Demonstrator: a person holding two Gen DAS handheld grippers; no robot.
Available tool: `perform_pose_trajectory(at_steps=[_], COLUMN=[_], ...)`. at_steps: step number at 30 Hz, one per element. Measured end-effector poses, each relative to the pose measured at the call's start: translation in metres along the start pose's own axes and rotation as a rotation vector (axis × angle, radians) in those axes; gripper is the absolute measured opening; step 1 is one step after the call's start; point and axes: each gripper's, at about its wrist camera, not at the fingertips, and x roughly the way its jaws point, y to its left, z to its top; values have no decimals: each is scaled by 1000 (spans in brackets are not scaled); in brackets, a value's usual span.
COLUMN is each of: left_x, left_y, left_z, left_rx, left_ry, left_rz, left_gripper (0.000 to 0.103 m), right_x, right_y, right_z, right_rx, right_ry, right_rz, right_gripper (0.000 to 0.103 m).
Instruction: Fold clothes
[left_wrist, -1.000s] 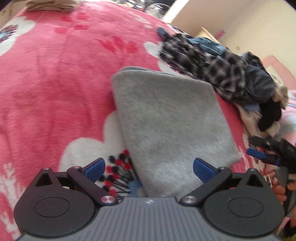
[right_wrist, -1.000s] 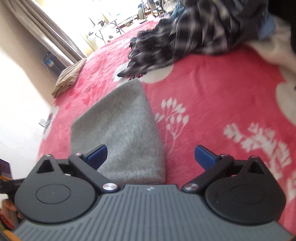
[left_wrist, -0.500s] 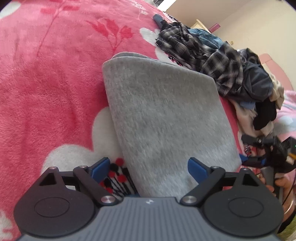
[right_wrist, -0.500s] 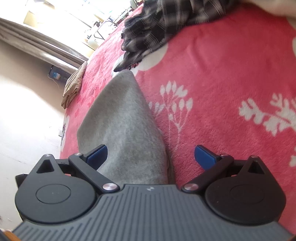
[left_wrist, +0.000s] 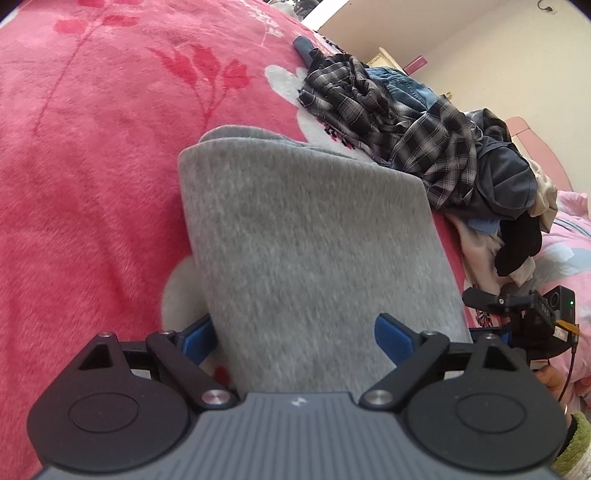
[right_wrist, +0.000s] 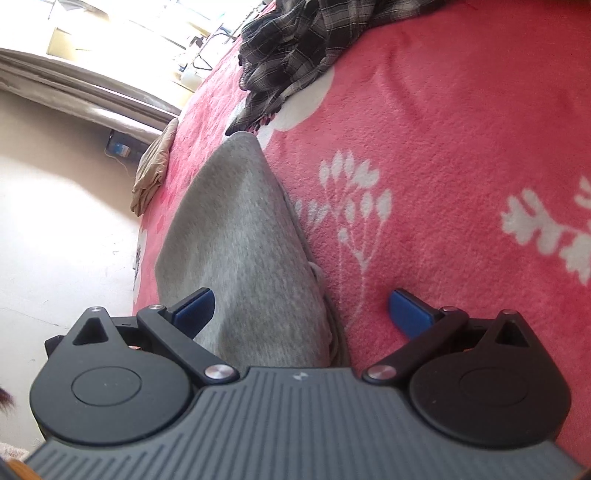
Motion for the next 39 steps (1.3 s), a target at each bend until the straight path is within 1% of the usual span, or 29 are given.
perform_pose_trajectory(at_steps=[4,12,17,20,23,26,30,32,35,37,39], left_x=[5,9,7,7,6,7,7,5,2,1,0], left_y=[0,1,0,-2,-2,-3,-7,-6,-2,1,4], left_z=[3,3,2,1,0,-2,-3,-2,0,2,3], left_rx=[13,25,36,51,54,60,73,55,19,-2,-17], left_ry=[-5,-7,-9,-10,-13,-18,-22,-22,-19,-14,-11], left_rz=[-5,-16,-9,-3,1,8,21,12,-3,-9,-15], left_gripper=[91,91,91,91,90,90,90,89,85,82,82], right_x=[7,37,57,58,55,53,61,64,63,62,60], right_y=[0,-8,-5,1,2,7,8,12,19,18,19], right_z=[7,41,56,53,43,33,37,37,33,30,26], right_rx=[-10,4,-20,-69,-96,-138,-95,-77,-71,-34,-5], right_ry=[20,109,141,164,226,254,267,268,258,246,234], right_rz=[41,198,265,273,319,333,352,359,359,371,367], right_gripper=[102,102,103,102,102,102,103,103,103,103,103])
